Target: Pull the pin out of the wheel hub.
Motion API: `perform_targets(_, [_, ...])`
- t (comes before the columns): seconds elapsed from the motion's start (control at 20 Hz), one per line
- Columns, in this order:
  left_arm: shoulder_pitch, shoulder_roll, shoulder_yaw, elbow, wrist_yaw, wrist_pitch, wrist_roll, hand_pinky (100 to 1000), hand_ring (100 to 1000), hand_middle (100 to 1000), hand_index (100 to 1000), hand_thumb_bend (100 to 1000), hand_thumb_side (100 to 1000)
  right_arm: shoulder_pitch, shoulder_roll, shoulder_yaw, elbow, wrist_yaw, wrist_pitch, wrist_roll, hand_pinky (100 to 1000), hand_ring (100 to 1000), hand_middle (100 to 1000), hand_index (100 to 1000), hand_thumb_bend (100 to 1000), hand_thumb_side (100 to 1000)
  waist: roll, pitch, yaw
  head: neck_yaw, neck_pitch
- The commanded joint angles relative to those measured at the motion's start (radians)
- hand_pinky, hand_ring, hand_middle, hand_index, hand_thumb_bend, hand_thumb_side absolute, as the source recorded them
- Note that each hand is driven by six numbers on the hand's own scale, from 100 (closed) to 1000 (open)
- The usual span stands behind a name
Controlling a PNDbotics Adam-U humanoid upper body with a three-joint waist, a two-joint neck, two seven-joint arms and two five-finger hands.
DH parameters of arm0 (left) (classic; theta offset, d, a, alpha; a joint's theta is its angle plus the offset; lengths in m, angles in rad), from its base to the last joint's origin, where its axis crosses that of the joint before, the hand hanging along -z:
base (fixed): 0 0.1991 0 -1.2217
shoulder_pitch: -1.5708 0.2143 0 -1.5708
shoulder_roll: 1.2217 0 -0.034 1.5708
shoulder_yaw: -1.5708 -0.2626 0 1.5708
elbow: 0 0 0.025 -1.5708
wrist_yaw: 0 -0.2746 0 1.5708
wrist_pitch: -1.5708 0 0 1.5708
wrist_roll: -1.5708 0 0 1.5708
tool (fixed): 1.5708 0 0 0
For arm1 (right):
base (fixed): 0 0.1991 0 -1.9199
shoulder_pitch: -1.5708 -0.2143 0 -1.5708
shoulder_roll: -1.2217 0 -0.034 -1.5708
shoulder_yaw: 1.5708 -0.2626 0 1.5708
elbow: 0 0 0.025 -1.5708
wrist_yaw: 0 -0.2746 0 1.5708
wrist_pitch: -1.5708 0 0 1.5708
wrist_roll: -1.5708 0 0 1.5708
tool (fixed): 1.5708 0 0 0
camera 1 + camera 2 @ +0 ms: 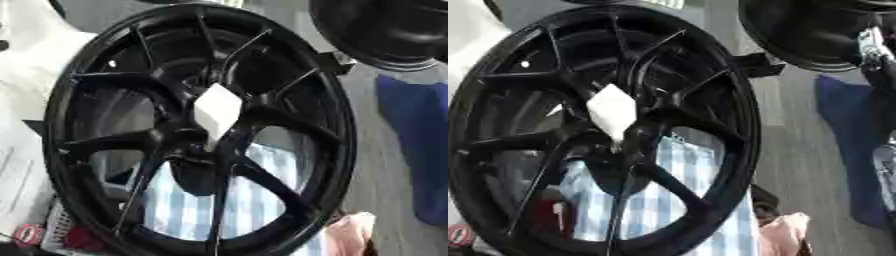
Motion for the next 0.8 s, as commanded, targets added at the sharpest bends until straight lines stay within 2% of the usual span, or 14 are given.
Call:
perform_targets(0.05, [-0.005,0.013,0.003,-0.017,-0.003,-0.002,-0.005,686,714,653,755,100,779,-0.020,-0.053,0.000,-0.030,0.014,0.004,0.013,767,641,627,687,144,445,0.005,-0.031,-0.002,0.003,-0.005])
perform_targets(0.15, [-0.003,0.016,0.004,-0.016,-0.004,-0.002,-0.005,686,714,653,755,100,778,-0.036,-0.097,0.013,-0.047,0.029,0.017,0.037,770,645,631,690,144,438,0.004,-0.034,-0.002,0.002,0.000])
perform_targets(0.3, [-0.002,0.019,0.004,-0.016,-0.005,-0.002,-0.004,686,715,654,755,100,777,-0.090,-0.217,0.062,-0.060,0.072,0.026,0.129,784,667,654,708,160,422,0.001,-0.040,-0.002,-0.002,0.006])
perform_targets(0.55, [-0.002,0.025,-0.002,-0.013,-0.007,0.000,-0.012,685,714,652,750,100,776,-0.221,-0.416,0.154,-0.061,0.214,0.007,0.391,812,703,690,735,219,425,-0.006,-0.050,0.003,-0.016,0.016])
perform_targets(0.65, [-0.002,0.028,-0.006,-0.010,-0.008,0.002,-0.018,685,714,652,750,100,777,-0.270,-0.461,0.185,-0.061,0.272,-0.019,0.493,817,710,696,739,235,419,-0.011,-0.053,0.007,-0.021,0.018])
perform_targets(0.8, [-0.003,0.032,-0.007,-0.008,-0.008,0.003,-0.022,684,715,652,749,100,776,-0.338,-0.495,0.234,-0.061,0.304,-0.063,0.608,826,723,708,748,261,414,-0.019,-0.060,0.012,-0.028,0.022])
